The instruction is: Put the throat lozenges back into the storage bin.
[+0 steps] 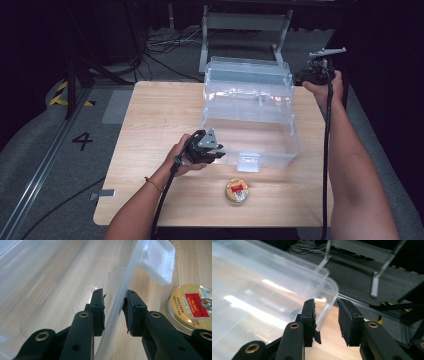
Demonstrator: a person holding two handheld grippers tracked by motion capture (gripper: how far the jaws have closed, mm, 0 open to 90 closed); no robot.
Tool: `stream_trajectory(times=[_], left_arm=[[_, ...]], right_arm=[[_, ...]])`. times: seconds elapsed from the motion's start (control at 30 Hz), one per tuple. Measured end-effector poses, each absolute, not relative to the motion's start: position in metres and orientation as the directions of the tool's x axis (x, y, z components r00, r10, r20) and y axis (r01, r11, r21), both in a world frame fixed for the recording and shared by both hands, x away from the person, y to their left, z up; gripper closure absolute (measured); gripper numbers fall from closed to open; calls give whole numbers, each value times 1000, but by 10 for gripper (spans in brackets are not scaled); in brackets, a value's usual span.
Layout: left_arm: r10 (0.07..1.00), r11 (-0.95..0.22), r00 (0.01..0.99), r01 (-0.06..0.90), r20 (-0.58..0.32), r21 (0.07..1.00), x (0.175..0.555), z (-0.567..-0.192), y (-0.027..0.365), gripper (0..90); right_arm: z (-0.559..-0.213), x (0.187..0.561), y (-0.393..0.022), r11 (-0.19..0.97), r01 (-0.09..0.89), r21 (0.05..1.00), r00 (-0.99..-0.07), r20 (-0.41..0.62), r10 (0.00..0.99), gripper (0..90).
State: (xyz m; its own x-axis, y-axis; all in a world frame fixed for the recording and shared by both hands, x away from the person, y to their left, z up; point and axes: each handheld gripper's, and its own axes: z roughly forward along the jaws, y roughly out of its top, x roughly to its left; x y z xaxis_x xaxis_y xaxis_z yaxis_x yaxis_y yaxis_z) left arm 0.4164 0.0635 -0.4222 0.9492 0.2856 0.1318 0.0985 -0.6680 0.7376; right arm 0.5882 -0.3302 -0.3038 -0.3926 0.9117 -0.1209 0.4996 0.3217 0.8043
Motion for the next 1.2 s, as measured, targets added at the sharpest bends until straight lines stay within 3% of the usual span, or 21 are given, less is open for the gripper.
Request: stream_trajectory(times=[0.37, 0.57, 0.73, 0.9, 1.2], left_arm=[[287, -674, 948, 97, 139, 732, 415, -421, 61, 718], [288, -679, 946, 92, 150, 728, 410, -421, 56, 729], [293, -666, 943, 85, 156, 741, 407, -420, 59, 718], [333, -636, 928, 91, 167, 766, 402, -412, 70, 655], [410, -621, 889, 108, 204, 777, 386, -395, 107, 436]], right_arm=[[-311, 522, -335, 375, 495, 784, -472, -120, 874, 524], [-302, 487, -330, 398, 458, 795, -519, -125, 845, 413], [-293, 453, -320, 451, 413, 791, -573, -158, 804, 374], [-293, 423, -313, 483, 371, 793, -626, -170, 761, 362], [-310, 374, -296, 568, 321, 758, -740, -173, 650, 360]])
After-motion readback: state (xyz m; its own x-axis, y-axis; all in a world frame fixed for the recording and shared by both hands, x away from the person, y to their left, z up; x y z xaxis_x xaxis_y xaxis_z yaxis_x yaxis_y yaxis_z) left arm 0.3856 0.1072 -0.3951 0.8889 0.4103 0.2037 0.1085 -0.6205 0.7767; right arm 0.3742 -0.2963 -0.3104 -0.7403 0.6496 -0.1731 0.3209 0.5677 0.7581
